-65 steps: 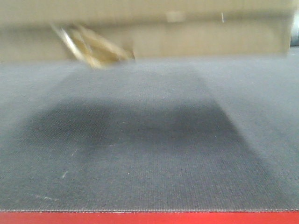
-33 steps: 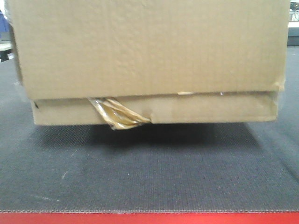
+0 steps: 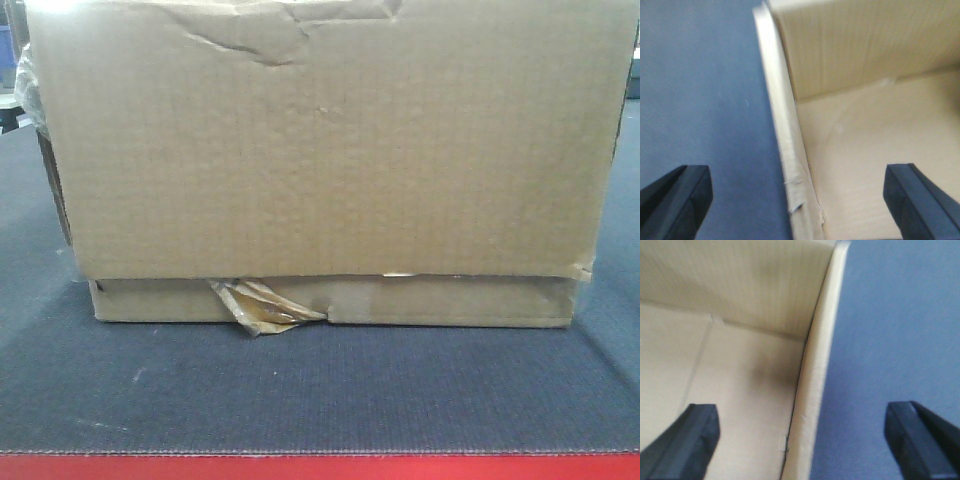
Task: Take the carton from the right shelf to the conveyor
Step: 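Open both grippers to release the carton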
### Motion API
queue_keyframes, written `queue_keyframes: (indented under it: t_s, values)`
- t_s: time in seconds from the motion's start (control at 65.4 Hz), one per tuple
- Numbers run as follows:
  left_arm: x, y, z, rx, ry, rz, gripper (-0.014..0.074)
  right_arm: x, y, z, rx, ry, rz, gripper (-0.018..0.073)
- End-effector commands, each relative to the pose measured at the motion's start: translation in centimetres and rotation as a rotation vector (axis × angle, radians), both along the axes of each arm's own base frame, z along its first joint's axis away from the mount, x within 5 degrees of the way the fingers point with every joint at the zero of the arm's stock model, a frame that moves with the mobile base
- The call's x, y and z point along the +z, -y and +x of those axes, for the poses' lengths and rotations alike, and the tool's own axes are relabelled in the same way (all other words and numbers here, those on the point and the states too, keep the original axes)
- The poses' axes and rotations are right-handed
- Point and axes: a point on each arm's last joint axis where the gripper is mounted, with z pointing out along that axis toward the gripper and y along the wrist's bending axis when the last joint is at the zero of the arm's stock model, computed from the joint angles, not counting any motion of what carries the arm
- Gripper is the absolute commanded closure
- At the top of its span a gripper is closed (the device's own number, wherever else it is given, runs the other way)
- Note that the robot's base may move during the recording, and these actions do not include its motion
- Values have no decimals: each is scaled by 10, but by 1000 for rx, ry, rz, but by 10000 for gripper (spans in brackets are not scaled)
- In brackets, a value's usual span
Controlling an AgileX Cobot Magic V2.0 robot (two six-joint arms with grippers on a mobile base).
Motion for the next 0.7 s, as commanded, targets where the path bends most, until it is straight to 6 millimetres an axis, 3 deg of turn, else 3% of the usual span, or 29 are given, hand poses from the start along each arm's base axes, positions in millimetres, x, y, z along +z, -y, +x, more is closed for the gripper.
queue_keyframes:
  t_s: [0.0,0.076,0.199,0.26,0.306,0.474,0.688]
  values:
    - [28,-17,-21,1,83,-18,38,27,13,-22,-11,75,21,154]
    - [37,-35,-35,36,116,-42,135,40,27,-37,-36,103,32,301]
    - [33,-71,-57,94,142,-68,391,45,57,-57,-109,130,38,547]
    - [26,-85,-67,113,136,-82,517,38,70,-64,-149,121,31,640]
    - [14,-99,-79,143,128,-99,636,31,84,-72,-192,123,27,635]
    - [-24,-123,-110,223,132,-104,594,-1,105,-94,-247,127,19,636]
    - [-72,-124,-156,203,190,-112,594,-49,108,-130,-207,205,38,636]
